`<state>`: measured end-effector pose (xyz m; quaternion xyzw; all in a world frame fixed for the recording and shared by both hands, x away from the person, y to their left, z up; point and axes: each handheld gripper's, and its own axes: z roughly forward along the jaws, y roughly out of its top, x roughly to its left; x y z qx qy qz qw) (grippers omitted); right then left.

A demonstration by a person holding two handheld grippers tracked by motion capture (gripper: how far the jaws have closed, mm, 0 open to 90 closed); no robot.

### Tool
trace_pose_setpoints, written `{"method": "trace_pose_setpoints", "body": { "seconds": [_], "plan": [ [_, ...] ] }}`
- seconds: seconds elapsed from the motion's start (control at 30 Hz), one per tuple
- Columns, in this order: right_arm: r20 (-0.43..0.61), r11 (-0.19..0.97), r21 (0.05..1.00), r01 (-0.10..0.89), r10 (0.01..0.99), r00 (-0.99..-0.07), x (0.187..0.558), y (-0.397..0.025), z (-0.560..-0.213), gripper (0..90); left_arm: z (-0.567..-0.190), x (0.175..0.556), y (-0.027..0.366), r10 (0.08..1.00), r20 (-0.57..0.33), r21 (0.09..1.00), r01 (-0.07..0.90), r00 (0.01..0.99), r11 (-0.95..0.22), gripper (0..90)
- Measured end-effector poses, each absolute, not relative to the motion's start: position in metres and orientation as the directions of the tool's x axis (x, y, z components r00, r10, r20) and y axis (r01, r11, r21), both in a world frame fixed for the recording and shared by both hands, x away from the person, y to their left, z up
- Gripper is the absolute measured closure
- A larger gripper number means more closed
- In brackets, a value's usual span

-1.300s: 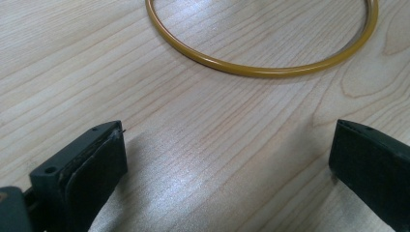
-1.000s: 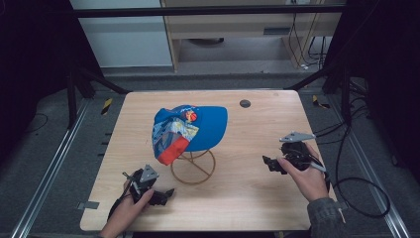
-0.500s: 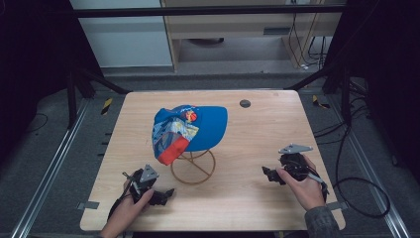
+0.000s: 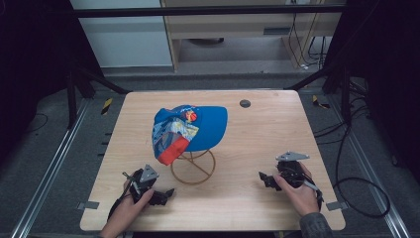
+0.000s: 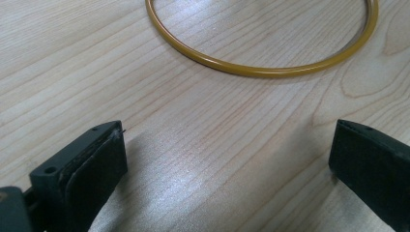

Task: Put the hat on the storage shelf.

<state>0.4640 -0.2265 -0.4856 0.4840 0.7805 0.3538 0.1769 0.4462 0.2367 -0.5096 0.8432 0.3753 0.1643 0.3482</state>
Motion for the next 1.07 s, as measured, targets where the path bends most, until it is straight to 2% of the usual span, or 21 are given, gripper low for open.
{"method": "trace_pose_setpoints", "body": {
  "seconds": [0.47, 0.73, 1.07],
  "plan": [
    [0.071, 0.265, 0.703, 0.661, 0.897, -0.436, 0.467, -0.217, -0.504, 9.2, -0.510, 0.446, 0.237, 0.747, 0.016, 0.710, 0.518, 0.664, -0.476, 0.0],
    [0.004, 0.300, 0.718, 0.628, 0.900, -0.435, 0.464, -0.212, -0.510, 6.2, -0.510, 0.446, 0.237, 0.747, 0.016, 0.710, 0.518, 0.664, -0.476, 0.0],
    [-0.001, 0.282, 0.730, 0.623, 0.912, -0.411, 0.461, -0.209, -0.512, 4.5, -0.510, 0.446, 0.237, 0.747, 0.016, 0.710, 0.518, 0.665, -0.476, 0.0]
  ]
}}
